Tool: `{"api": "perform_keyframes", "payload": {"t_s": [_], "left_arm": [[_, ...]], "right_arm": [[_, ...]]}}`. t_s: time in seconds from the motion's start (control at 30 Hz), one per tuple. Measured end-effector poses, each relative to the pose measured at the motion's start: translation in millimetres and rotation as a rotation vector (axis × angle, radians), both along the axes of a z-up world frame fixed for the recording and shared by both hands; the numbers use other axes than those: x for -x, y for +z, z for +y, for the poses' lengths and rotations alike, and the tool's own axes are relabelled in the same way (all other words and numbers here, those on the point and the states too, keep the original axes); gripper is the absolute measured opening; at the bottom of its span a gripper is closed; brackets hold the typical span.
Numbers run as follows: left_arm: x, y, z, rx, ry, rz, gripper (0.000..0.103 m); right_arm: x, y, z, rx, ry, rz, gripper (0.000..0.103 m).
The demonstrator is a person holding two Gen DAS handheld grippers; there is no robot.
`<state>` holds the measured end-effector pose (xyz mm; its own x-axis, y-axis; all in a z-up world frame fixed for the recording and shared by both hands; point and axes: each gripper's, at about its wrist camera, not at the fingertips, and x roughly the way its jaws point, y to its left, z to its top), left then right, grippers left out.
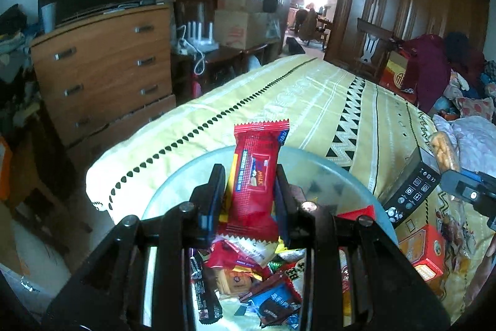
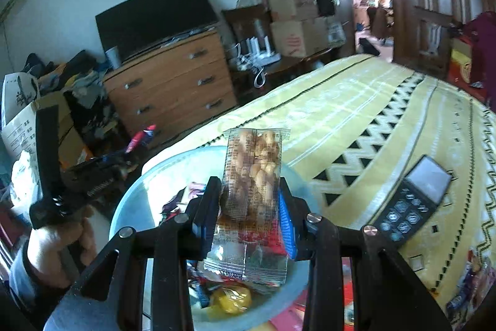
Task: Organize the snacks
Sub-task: 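Carry both snacks over the blue basin and open both tools to drop them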
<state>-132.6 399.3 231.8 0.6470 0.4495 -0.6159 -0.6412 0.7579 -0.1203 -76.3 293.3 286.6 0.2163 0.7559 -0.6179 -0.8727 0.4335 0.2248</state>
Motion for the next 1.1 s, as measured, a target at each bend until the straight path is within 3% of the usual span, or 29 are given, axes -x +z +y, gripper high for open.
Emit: {"api": "perform_keyframes", "payload": {"t_s": [0.3,1.1], "left_arm": [[17,4,12,0.012,-0.013,-0.007,0.031],[17,5,11,0.016,-0.022,0.000,0.031]], "right_arm": [[-6,-20,18,0.041,-0.005,0.024,0.039],[-4,-15,19,0.047,-0.004,0.022,0.039]]}}
